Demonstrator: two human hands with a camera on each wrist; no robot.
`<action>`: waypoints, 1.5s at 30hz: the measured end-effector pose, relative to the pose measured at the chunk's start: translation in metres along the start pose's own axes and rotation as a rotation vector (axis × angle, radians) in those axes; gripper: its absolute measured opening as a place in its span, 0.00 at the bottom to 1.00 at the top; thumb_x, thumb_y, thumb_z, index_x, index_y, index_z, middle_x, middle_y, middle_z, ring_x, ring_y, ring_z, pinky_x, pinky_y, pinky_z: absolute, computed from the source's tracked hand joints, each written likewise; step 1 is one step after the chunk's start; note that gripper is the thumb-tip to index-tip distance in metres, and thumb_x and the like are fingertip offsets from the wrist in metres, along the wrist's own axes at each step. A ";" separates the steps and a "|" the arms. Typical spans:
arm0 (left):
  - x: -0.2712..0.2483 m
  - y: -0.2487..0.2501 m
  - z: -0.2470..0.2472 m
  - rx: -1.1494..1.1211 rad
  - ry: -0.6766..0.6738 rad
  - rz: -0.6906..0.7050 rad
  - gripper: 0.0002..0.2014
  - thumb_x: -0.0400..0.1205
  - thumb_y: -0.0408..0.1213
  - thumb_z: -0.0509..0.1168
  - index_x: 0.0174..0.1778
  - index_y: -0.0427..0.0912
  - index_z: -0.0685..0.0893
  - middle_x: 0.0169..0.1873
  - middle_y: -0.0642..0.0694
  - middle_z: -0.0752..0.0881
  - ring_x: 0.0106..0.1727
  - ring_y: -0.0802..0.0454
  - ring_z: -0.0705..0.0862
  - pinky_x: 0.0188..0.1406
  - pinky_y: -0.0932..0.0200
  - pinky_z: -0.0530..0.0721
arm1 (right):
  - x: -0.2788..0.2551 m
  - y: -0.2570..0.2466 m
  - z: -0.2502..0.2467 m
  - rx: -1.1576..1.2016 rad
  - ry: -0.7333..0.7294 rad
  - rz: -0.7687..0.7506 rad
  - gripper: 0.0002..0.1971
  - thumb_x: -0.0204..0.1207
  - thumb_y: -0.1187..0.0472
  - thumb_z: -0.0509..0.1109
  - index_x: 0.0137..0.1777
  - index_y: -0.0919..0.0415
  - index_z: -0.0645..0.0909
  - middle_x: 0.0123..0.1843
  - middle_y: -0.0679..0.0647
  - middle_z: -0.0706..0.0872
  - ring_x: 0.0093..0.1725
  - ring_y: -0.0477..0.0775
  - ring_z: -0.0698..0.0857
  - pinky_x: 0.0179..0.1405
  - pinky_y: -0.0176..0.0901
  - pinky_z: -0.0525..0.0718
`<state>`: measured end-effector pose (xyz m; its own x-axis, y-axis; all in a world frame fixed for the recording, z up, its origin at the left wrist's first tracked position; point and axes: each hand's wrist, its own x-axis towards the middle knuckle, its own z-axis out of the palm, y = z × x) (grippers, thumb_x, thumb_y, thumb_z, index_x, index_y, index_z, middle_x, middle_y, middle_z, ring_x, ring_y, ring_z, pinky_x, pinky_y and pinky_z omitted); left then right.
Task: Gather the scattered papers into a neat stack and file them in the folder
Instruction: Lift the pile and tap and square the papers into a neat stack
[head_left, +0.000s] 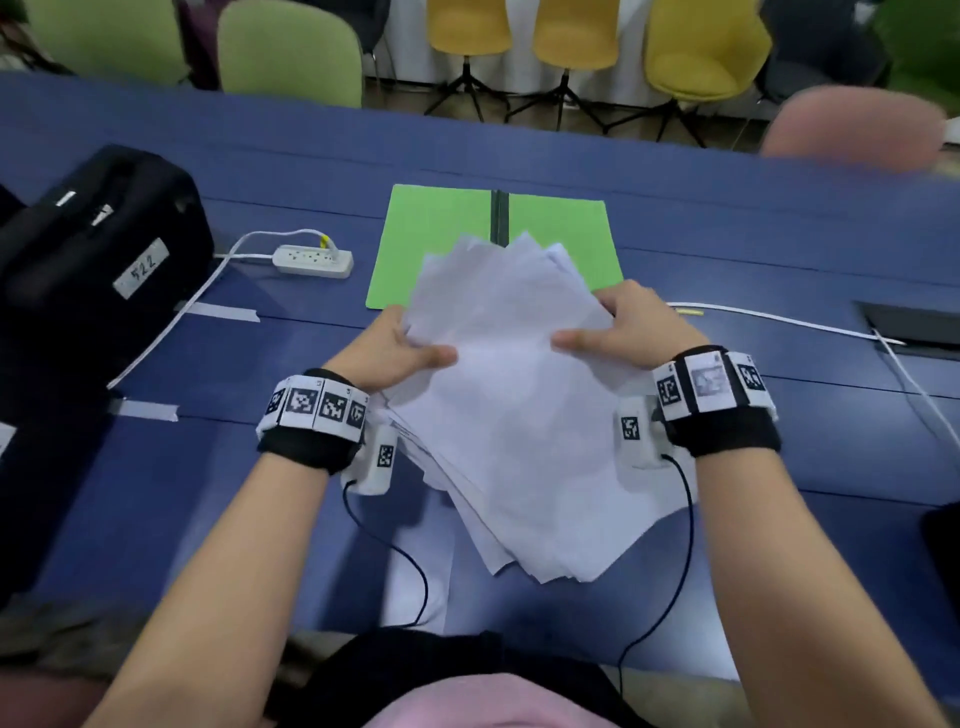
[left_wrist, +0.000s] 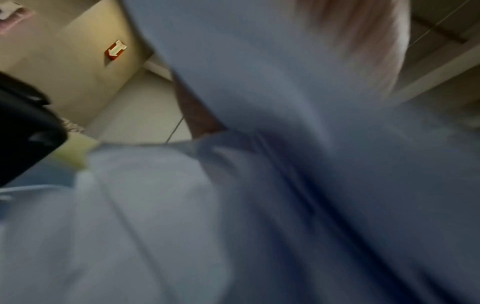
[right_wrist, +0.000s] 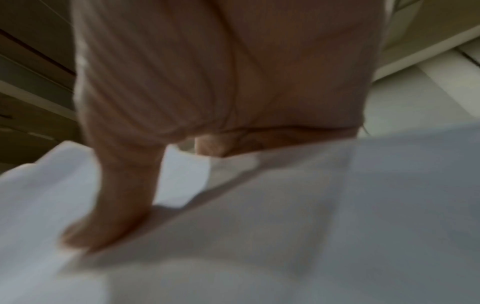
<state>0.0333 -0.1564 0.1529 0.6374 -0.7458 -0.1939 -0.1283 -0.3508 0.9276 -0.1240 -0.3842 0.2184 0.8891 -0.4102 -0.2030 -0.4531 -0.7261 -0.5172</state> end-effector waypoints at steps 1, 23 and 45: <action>-0.002 -0.012 -0.001 -0.026 0.025 -0.042 0.24 0.64 0.44 0.80 0.55 0.40 0.85 0.41 0.56 0.91 0.42 0.62 0.87 0.44 0.65 0.85 | 0.000 0.011 0.004 0.005 -0.073 0.061 0.16 0.63 0.42 0.78 0.40 0.54 0.86 0.38 0.51 0.90 0.42 0.56 0.89 0.42 0.45 0.83; -0.028 -0.212 0.034 -0.215 0.221 -0.862 0.47 0.54 0.51 0.85 0.66 0.35 0.75 0.62 0.42 0.84 0.61 0.39 0.84 0.64 0.45 0.81 | -0.025 0.148 0.189 0.741 -0.087 0.745 0.19 0.73 0.65 0.75 0.62 0.62 0.74 0.53 0.58 0.79 0.50 0.58 0.79 0.36 0.44 0.82; -0.065 -0.199 0.023 -0.188 0.109 -0.895 0.35 0.78 0.43 0.71 0.77 0.32 0.67 0.76 0.38 0.71 0.76 0.36 0.71 0.75 0.45 0.70 | -0.036 0.161 0.198 0.491 -0.251 0.745 0.13 0.83 0.61 0.55 0.49 0.69 0.77 0.54 0.62 0.81 0.51 0.56 0.77 0.56 0.44 0.74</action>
<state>-0.0005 -0.0512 -0.0265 0.5082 -0.1800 -0.8422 0.5670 -0.6662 0.4845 -0.2161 -0.3765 -0.0223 0.3934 -0.5037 -0.7691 -0.8860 0.0156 -0.4634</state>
